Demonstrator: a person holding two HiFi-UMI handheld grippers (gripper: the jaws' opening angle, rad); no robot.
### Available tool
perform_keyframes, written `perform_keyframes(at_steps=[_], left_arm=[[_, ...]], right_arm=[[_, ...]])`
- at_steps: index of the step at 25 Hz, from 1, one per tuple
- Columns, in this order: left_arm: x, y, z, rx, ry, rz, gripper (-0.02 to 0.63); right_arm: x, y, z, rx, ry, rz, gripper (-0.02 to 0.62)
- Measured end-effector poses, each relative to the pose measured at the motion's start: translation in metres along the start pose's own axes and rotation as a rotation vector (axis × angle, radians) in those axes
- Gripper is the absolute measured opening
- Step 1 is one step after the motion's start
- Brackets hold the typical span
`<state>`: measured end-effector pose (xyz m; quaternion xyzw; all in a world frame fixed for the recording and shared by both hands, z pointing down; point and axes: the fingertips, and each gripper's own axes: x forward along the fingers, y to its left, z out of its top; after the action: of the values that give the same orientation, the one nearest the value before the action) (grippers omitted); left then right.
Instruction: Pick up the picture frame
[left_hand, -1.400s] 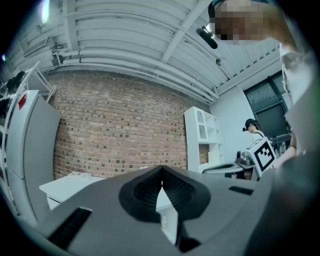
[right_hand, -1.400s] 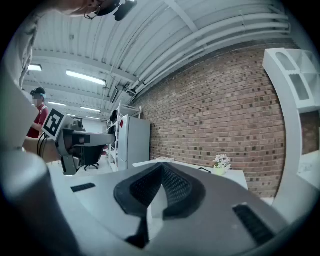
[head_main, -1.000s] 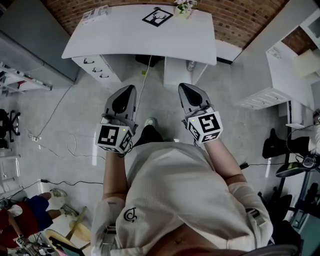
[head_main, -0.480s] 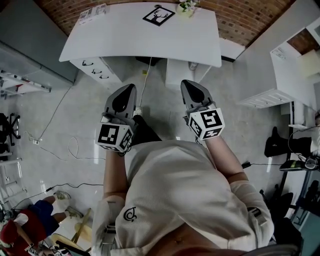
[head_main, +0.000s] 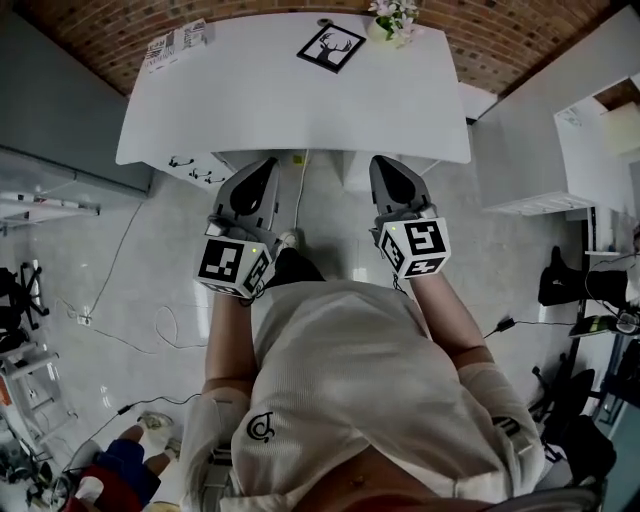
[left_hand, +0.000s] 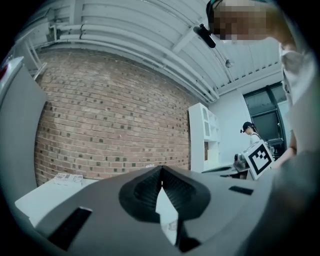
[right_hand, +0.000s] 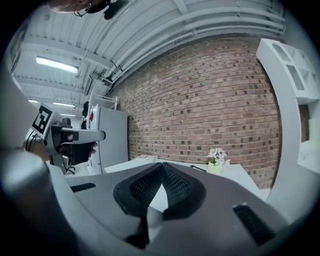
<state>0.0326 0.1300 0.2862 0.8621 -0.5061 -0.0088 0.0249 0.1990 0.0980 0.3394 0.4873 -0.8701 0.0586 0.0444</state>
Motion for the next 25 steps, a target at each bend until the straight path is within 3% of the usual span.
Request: perform_keyframes(at_steps=[7, 13, 25], left_arm=[[0.047, 0.113, 0.002, 0.004, 0.026, -0.082, 0.014], [0.083, 0.178, -0.013, -0.02, 0.074, -0.13, 0.014], [0.176, 0.211, -0.05, -0.073, 0.149, -0.138, 0.014]], right_arm=[[0.108, 0.005, 0.01, 0.019, 0.018, -0.126, 0.006], [0.169, 0.0, -0.003, 0.061, 0.074, -0.2, 0.007], [0.245, -0.068, -0.027, 0.095, 0.184, -0.211, 0.007]])
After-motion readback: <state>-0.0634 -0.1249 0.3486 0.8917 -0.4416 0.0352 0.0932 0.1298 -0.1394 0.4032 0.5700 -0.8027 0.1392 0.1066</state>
